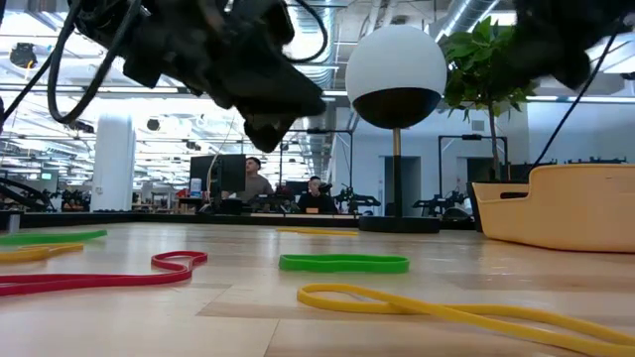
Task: Pick and place items into bin
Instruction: Put the red rubber band into the bin
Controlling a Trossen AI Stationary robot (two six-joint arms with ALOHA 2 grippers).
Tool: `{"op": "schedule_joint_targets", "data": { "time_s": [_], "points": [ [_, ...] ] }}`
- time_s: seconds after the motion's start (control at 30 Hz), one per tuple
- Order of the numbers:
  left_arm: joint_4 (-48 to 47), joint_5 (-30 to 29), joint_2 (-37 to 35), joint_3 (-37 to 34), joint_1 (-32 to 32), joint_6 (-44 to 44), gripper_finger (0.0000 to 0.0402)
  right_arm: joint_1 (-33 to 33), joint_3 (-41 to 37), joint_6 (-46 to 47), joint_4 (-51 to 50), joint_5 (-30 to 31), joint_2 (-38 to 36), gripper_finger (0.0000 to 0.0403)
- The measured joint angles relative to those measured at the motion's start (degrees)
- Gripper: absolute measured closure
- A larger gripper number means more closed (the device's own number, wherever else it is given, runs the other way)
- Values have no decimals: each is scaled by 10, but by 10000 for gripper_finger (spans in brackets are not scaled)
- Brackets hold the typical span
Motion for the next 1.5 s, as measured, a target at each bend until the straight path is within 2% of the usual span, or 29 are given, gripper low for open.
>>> {"op": "schedule_joint_targets", "data": {
  "time_s": [0.1, 0.23, 0.33, 0.43, 0.5, 0.6, 0.8, 1.03, 1.33, 1.5],
  "points": [
    [-12, 44, 0, 0, -23, 31, 347, 14, 1, -133, 143, 19, 6, 336],
    [-38, 52, 0, 0, -73, 64, 347, 35, 1, -276, 291, -17, 37, 336],
    [-63, -4, 0, 0, -115, 68, 347, 46, 1, -361, 379, -66, 65, 336],
    [-101, -99, 0, 0, -149, 68, 347, 47, 1, -435, 475, -112, 88, 336],
    [-140, -169, 0, 0, -165, 50, 347, 46, 1, -475, 539, -129, 101, 336],
    [-188, -234, 0, 0, -178, -7, 347, 46, 1, -509, 621, -130, 113, 336],
    [-261, -249, 0, 0, -179, -124, 347, 37, 1, -511, 635, -130, 115, 336],
    [-290, -284, 1, 0, -179, -120, 347, 34, 1, -501, 620, -131, 115, 336],
    [-240, -290, 73, 2, -180, -111, 346, 34, 1, -501, 603, -131, 115, 336],
    [-244, -299, 80, 2, -180, -115, 347, 34, 1, -501, 599, -131, 115, 337]
  ]
}}
